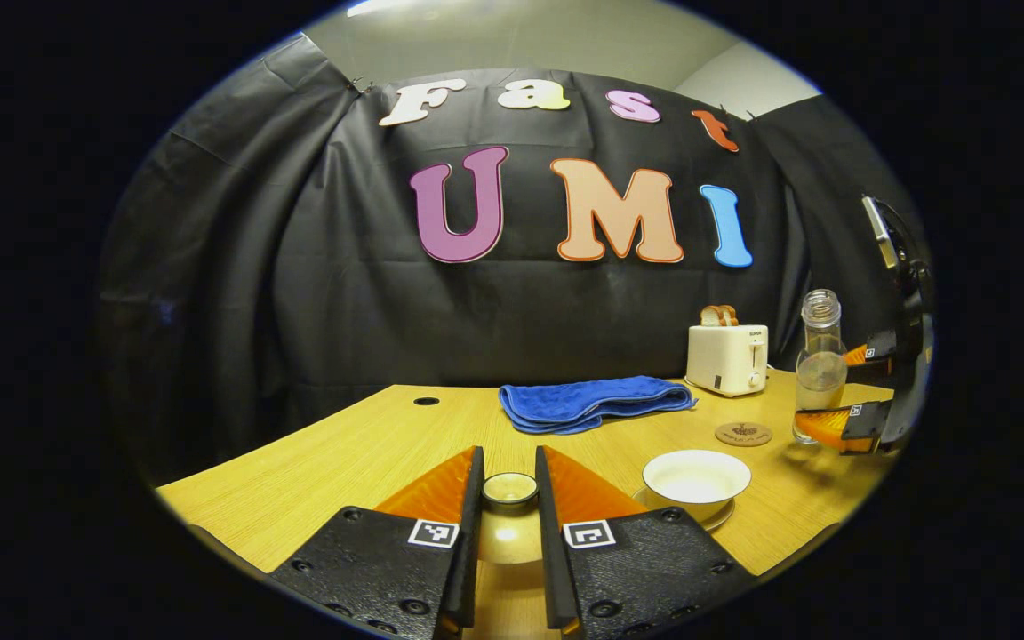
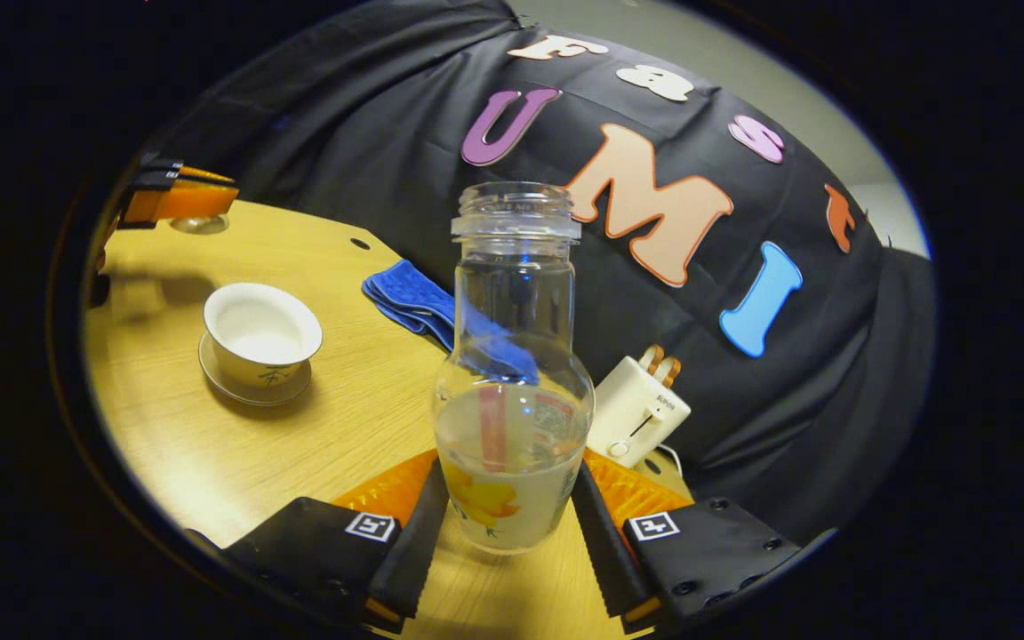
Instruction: Open the teacup lid with one hand, grasp the water bottle and pour water into the teacup with the other hand; after pouring, place the water bottle on the coaster and then close the teacup lid.
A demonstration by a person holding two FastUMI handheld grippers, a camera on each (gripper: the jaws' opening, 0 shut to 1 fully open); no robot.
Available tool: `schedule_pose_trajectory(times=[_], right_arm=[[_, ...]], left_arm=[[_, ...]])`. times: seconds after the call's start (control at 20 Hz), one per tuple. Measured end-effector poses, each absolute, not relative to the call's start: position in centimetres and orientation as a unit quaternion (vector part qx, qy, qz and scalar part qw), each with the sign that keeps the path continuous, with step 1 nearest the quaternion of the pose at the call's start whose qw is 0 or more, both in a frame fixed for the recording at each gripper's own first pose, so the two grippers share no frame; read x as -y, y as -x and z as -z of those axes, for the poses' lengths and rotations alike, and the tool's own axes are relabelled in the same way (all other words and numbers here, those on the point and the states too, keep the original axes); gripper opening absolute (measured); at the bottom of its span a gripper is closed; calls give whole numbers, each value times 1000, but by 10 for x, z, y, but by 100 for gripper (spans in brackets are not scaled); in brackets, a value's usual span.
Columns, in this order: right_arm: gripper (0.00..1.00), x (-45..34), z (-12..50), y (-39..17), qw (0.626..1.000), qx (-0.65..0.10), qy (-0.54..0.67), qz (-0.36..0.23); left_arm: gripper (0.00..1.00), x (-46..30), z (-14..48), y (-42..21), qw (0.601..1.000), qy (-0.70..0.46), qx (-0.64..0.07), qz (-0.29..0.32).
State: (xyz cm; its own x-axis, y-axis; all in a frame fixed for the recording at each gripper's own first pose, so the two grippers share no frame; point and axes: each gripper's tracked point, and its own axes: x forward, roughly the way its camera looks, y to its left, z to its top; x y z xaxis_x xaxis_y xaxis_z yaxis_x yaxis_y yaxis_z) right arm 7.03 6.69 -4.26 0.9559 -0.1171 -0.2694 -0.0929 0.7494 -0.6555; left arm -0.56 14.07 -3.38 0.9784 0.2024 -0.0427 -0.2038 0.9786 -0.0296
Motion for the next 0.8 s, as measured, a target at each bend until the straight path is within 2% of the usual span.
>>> schedule_pose_trajectory(times=[0.3, 0.55, 0.8], right_arm=[[80, -79, 39, -86, 860, -135, 492, -3], [80, -101, 45, -93, 812, -114, 572, -30], [80, -109, 42, -101, 768, -90, 634, -28]], left_arm=[[28, -141, 34, 5, 995, 16, -19, -101], [28, -141, 34, 5, 995, 17, -19, -100], [28, -141, 34, 4, 995, 18, -20, -99]])
